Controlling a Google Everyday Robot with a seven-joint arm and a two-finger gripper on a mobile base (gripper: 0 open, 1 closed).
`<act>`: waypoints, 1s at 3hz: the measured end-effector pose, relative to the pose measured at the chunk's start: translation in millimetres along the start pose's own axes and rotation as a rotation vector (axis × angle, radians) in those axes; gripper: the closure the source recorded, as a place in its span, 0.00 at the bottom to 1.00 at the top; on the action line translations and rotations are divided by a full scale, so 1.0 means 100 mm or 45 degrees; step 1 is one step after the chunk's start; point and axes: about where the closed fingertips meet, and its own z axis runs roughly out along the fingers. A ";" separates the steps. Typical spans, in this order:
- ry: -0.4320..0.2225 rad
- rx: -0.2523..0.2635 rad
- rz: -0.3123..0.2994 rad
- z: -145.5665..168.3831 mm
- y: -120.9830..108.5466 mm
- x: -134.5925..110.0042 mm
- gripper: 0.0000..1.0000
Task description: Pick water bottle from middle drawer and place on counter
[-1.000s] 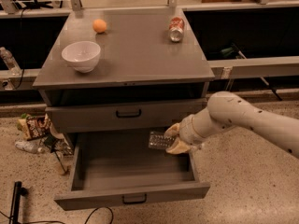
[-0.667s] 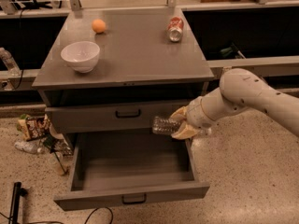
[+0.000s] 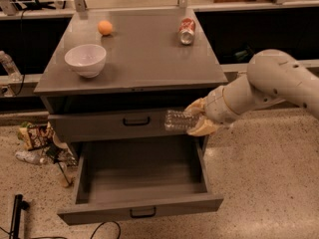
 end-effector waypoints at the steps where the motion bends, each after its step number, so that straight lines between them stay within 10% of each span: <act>1: 0.053 0.063 -0.073 -0.63 -0.10 -0.37 1.00; 3: 0.139 0.078 -0.300 -1.28 -0.74 -1.00 1.00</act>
Offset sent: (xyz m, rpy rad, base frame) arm 0.0233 0.0135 0.2270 -0.1792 -0.2657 0.1189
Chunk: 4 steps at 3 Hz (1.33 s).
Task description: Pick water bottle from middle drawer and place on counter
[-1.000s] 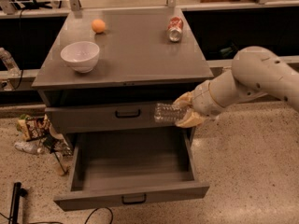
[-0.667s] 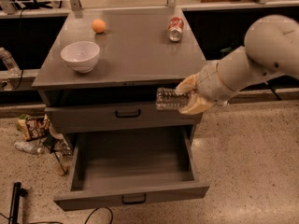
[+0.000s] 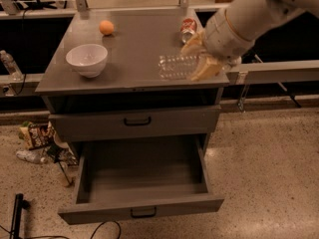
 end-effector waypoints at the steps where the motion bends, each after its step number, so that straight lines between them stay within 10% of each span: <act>1: -0.016 -0.045 -0.091 0.07 -0.45 -0.09 1.00; 4: -0.230 -0.156 -0.056 1.07 -1.40 0.02 1.00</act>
Offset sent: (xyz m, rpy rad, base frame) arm 0.1613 0.0574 0.0477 0.0765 -0.0322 0.1814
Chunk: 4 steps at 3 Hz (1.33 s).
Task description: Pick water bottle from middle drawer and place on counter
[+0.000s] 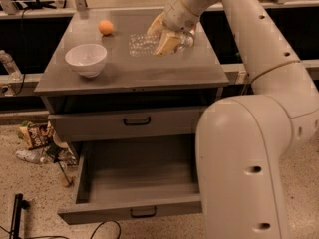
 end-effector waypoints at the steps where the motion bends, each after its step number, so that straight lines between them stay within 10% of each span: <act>1: -0.015 -0.008 0.036 0.19 -0.13 0.05 0.82; 4: 0.023 -0.082 0.167 0.72 -0.12 0.43 0.04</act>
Offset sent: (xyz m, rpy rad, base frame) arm 0.0508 -0.0013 -0.0606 -0.0642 0.1895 -0.0400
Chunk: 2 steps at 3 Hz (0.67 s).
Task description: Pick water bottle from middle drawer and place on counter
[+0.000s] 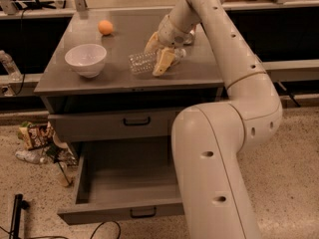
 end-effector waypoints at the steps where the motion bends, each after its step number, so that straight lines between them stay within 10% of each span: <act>1: -0.039 0.037 0.020 -0.12 -0.01 -0.02 0.00; 2: -0.074 0.072 0.034 -0.29 -0.01 -0.06 0.00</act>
Offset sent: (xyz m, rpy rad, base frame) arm -0.0104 -0.0358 0.0560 0.0814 0.0228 -0.0225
